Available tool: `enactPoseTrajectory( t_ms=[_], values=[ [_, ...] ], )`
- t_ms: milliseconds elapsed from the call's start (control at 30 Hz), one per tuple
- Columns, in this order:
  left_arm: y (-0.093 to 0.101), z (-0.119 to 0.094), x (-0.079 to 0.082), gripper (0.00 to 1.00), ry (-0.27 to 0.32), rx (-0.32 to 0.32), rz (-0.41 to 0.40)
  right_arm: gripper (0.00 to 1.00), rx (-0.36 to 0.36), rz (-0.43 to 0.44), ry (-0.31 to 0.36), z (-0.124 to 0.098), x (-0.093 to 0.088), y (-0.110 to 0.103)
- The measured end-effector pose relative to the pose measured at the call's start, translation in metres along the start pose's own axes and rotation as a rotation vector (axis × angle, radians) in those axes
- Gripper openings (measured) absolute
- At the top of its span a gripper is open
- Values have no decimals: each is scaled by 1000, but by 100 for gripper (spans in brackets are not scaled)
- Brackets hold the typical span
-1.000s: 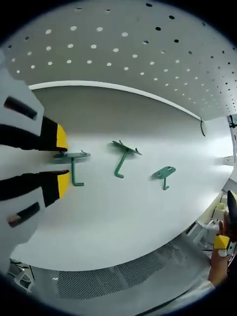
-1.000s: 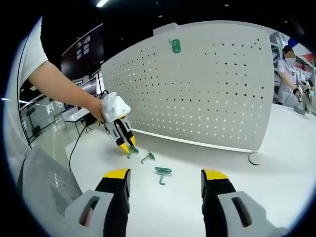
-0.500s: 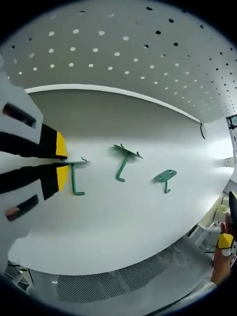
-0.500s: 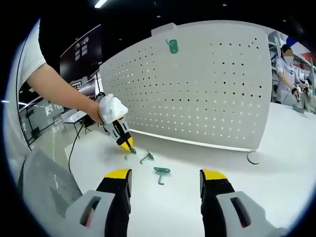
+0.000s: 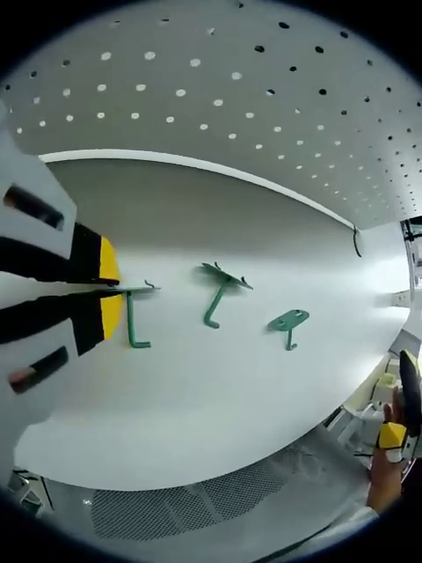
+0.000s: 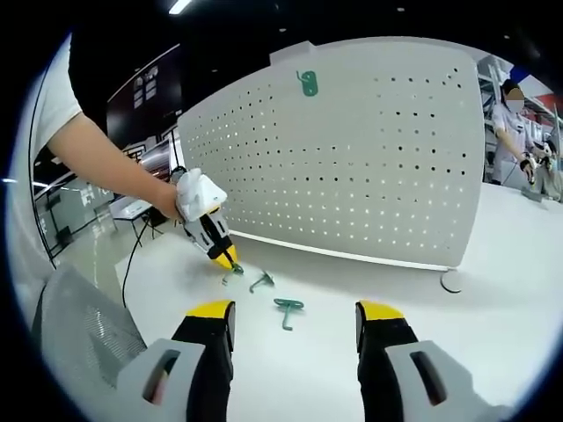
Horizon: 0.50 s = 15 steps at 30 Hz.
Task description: Insert the hook assembly into the mounting plate slot until the hook locks in place.
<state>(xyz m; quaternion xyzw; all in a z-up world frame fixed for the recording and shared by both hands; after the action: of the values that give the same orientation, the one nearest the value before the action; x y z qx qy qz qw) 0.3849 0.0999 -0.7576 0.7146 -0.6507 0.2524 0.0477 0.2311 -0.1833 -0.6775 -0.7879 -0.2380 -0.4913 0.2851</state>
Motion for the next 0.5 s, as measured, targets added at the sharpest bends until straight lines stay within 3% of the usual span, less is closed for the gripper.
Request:
enactPoseTrajectory(
  t_ms=[200,300,367,433,500],
  values=[
    [1,-3,-9,1,58,34,-119,53,5,-9,6,1,1,-1],
    [4,-3,-11,1,122,48,-195,53,4,-17,12,0,3,-2],
    [5,-4,-15,1,124,56,-248,52,5,-19,5,1,2,-3],
    [6,-5,-16,1,171,72,-263,52,6,-19,9,1,3,-3],
    [8,-7,-19,1,181,73,-298,52,6,-20,12,1,3,-3]
  ],
)
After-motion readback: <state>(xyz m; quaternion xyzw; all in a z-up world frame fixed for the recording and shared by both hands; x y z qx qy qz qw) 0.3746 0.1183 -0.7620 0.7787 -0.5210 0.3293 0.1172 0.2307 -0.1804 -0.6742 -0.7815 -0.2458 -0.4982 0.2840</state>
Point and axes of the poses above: the point that each gripper's makers call its tool centre point, and the gripper's own axes: z roughly forward along the fingers, y roughly to its right, x roughly out of its top, the point moved 8 cm from there along -z, roughly backward along the fingers, and after that the axes turned 13 degrees about x, right-handed, at the moved point
